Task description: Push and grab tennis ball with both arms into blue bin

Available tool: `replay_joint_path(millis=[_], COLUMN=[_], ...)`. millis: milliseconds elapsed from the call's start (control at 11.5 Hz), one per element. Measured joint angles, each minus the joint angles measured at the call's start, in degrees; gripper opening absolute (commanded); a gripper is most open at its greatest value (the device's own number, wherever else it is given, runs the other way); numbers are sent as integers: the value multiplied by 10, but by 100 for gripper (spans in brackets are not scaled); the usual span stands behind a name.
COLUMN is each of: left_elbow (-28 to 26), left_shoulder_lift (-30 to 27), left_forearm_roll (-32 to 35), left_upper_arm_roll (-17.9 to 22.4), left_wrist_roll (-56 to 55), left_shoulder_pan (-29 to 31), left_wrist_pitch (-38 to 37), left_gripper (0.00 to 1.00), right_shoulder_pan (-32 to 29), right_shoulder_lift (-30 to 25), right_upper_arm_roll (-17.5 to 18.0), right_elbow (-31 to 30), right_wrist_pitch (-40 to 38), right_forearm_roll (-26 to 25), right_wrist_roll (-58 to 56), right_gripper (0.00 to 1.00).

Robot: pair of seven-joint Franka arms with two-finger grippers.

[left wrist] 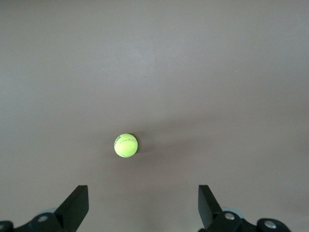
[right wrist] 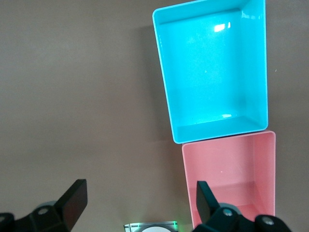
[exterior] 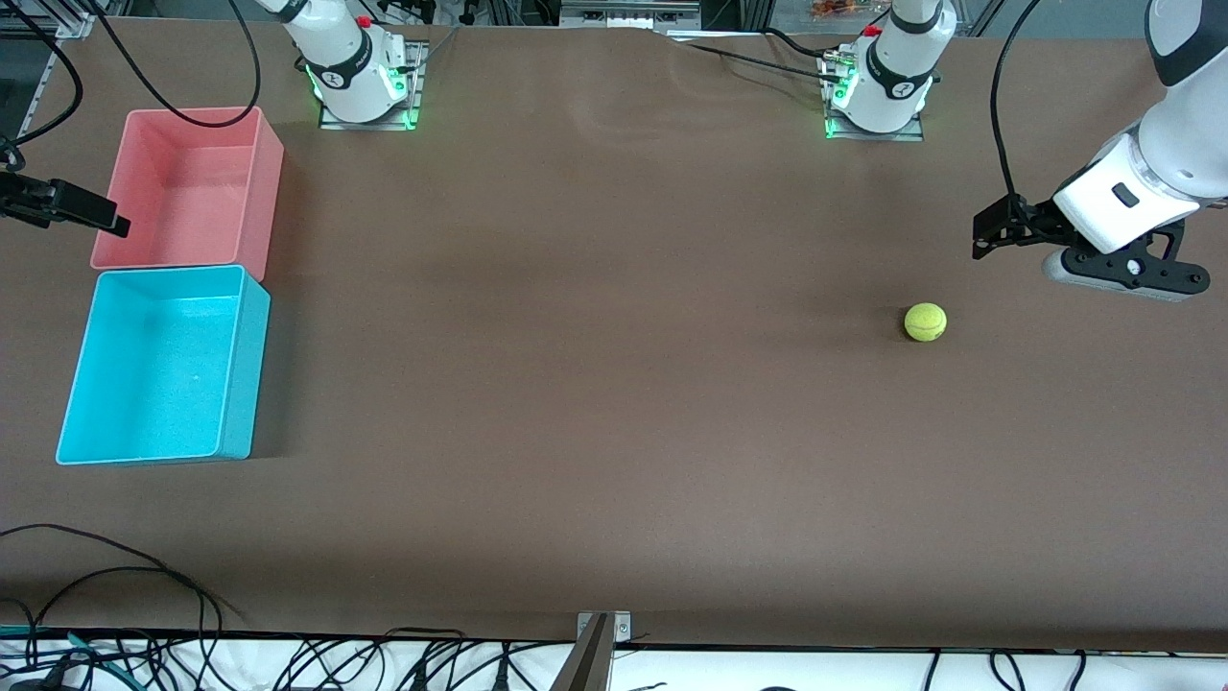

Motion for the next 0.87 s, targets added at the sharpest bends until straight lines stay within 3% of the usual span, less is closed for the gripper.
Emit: replay_joint_path(millis=[867], left_elbow=[0], left_shoulder_lift=[0], left_forearm_roll=[0], left_upper_arm_roll=[0], left_wrist_roll=[1], left_shoulder_pan=[0], left_wrist_pitch=[-2], left_gripper=[99], right_shoulder_pan=[0], right_shoulder_lift=[-1], right_upper_arm_roll=[0], right_elbow=[0], right_wrist_pitch=[3], right_forearm_roll=[0], right_wrist_roll=[0], right_gripper=[100])
